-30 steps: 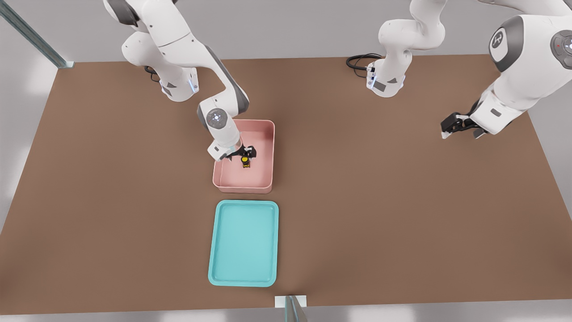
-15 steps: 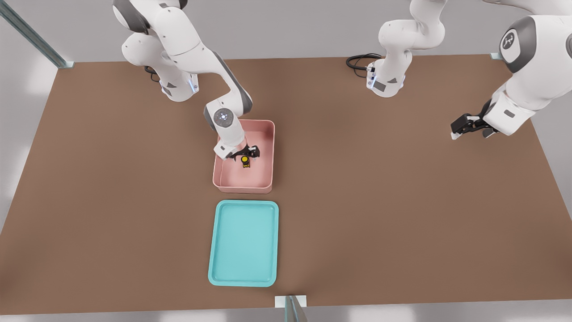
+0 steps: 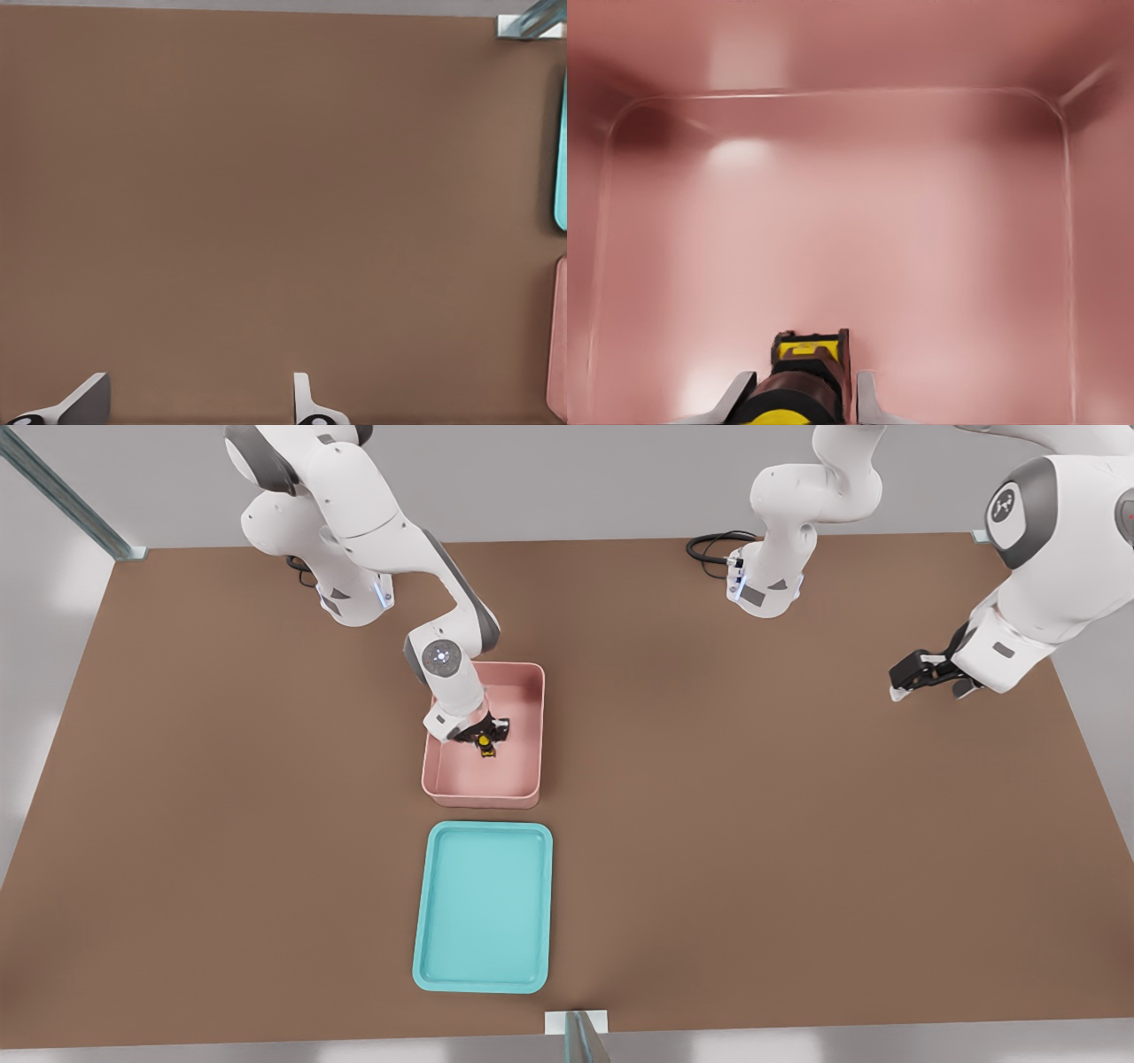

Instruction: The left arm remains still, and the right arm places the button from the box into the tray

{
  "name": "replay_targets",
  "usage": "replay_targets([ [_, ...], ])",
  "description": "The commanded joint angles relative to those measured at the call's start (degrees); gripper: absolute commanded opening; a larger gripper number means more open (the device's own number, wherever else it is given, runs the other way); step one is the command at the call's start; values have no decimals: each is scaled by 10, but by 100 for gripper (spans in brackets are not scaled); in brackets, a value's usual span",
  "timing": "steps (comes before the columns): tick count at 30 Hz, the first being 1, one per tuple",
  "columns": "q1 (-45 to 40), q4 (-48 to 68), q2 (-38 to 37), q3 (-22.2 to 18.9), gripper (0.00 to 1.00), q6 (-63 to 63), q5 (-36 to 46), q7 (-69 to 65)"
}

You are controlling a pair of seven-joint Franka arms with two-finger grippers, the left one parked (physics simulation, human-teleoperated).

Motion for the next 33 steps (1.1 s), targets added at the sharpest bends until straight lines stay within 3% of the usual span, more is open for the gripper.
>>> replay_targets([
  [1, -1, 4, -1, 0, 50, -1, 0, -14],
  [9, -9, 50, -24, -1, 46, -102, 0, -38],
  [15, -55, 240, -11, -16, 46, -248, 5, -144],
  [18, -76, 395, 82, -25, 46, -278, 32, -174],
  [20, -87, 497, 164, -53, 46, -295, 75, -213],
  [23, -120, 617, 263, -53, 46, -295, 77, -222],
  [27, -141, 657, 313, -79, 46, -291, 140, -313],
  [28, -141, 665, 316, -81, 100, -294, 145, -312],
  [31, -143, 677, 313, -84, 100, -313, 145, -311],
  [32, -143, 692, 245, -97, 100, -464, 104, -309],
  [33, -169, 688, 159, -84, 100, -587, 19, -314],
])
